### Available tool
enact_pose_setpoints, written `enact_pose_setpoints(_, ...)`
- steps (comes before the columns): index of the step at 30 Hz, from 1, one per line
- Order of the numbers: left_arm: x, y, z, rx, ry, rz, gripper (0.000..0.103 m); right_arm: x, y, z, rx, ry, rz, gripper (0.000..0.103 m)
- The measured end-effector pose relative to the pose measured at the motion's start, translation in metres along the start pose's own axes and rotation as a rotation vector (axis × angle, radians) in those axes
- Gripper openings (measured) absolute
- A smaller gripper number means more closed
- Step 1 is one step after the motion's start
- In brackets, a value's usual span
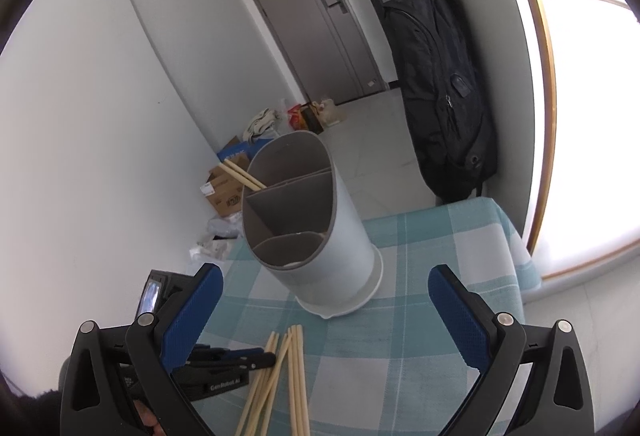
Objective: Organize utensils
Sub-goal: 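Close the left gripper on a chopstick from the pile, then close the right gripper on chopsticks while the left gripper holds its chopstick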
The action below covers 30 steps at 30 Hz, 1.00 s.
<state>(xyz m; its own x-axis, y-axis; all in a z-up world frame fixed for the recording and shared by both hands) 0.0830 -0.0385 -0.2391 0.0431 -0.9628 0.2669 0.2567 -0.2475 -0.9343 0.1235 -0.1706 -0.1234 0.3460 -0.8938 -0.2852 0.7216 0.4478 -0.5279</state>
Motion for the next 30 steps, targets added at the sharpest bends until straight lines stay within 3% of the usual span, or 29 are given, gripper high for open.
enact_pose_setpoints(10,-0.018,-0.013,0.015,0.058,-0.074,-0.078,0.002,-0.004,0.006,-0.009,-0.034,-0.013,0.000,0.103)
enact_pose_setpoints(18,-0.034,-0.053,0.040,0.233,-0.110,-0.177,0.002,-0.026,0.030,-0.039,-0.167,-0.003,0.115,0.102)
enact_pose_setpoints(21,-0.039,-0.063,0.044,0.274,-0.121,-0.205,0.002,-0.033,0.045,-0.055,-0.257,0.029,0.154,0.088)
enact_pose_setpoints(23,-0.042,-0.067,0.045,0.292,-0.122,-0.214,0.001,-0.038,0.055,-0.066,-0.318,0.046,0.171,0.069)
enact_pose_setpoints(26,-0.044,-0.068,0.045,0.293,-0.133,-0.242,0.001,-0.048,0.073,-0.082,-0.421,0.058,0.192,0.053)
enact_pose_setpoints(30,-0.048,-0.065,0.052,0.282,-0.159,-0.253,0.001,-0.062,0.094,-0.097,-0.529,0.045,0.188,0.045)
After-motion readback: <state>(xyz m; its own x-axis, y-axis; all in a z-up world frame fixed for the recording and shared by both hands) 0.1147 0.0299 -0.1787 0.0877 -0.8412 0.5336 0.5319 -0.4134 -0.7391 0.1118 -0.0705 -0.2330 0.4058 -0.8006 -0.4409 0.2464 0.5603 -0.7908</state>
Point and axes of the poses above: each gripper's, at about its wrist camera, not at the fingertips, and y roughly the way its jaws point, x to its right, z to its top, the point moved 10 cm from there along y, roughly the way its jaws point, and after that the axes turned 9 degrees about -y, right-handed, at the moved point
